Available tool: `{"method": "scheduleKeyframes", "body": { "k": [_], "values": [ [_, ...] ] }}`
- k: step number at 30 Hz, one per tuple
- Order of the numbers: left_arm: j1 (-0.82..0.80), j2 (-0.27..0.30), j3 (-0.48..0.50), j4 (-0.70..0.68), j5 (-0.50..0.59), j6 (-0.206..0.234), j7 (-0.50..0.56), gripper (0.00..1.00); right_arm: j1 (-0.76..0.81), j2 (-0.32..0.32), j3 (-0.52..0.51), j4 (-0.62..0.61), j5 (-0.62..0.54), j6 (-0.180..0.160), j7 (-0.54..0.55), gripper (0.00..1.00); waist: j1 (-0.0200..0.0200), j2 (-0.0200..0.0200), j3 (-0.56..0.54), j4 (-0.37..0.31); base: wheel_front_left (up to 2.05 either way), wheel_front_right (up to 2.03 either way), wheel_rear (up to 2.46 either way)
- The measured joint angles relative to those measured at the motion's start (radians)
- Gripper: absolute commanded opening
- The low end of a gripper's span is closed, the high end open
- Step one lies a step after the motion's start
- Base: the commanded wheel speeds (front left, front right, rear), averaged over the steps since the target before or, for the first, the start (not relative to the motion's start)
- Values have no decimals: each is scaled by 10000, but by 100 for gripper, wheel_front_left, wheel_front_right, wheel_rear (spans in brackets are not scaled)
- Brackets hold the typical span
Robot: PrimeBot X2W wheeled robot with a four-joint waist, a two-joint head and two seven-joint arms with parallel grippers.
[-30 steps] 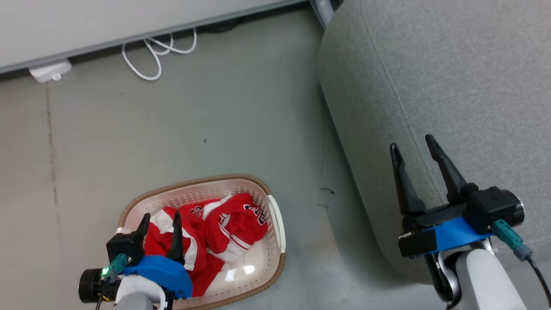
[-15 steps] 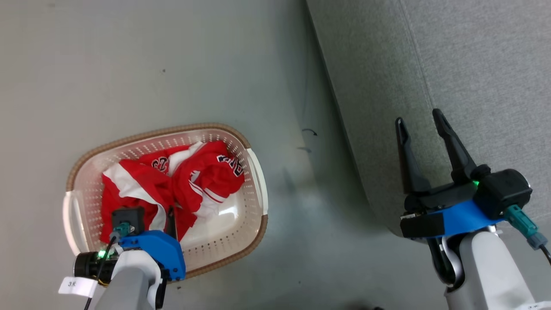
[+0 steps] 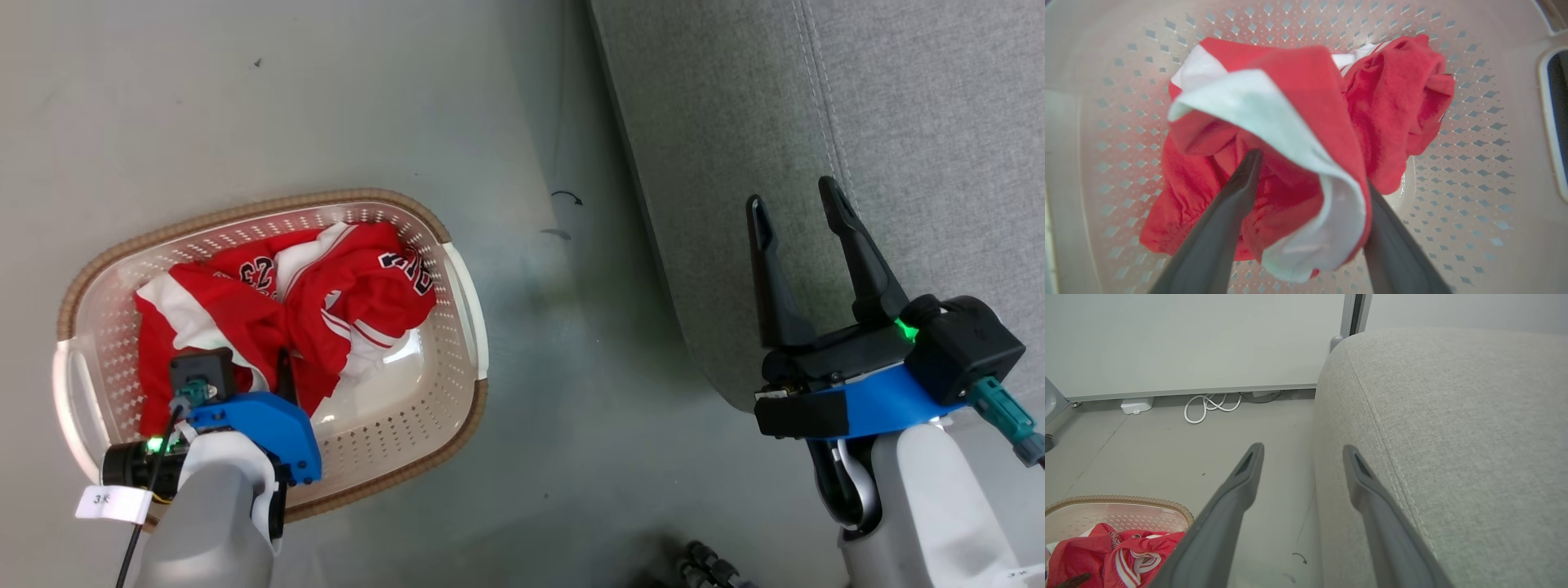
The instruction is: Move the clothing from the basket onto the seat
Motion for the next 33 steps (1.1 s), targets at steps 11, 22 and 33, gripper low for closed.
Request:
{"method": "scheduleKeyframes", "body": {
  "k": [11,22,33],
  "values": [
    [-719,71,-125,656,-105,-19,-33,0,-121,0,128,-25,184,0,0,100,-1,0,197,-78,0,0,0],
    [-699,-201,-226,982,-351,-232,-217,0,-128,0,157,176,77,0,0,100,0,1,-475,213,0,0,0],
    [-65,-499,-596,982,-462,-765,-383,0,92,6,249,706,-109,0,0,100,-2,0,-2249,857,0,0,0]
  ]
}}
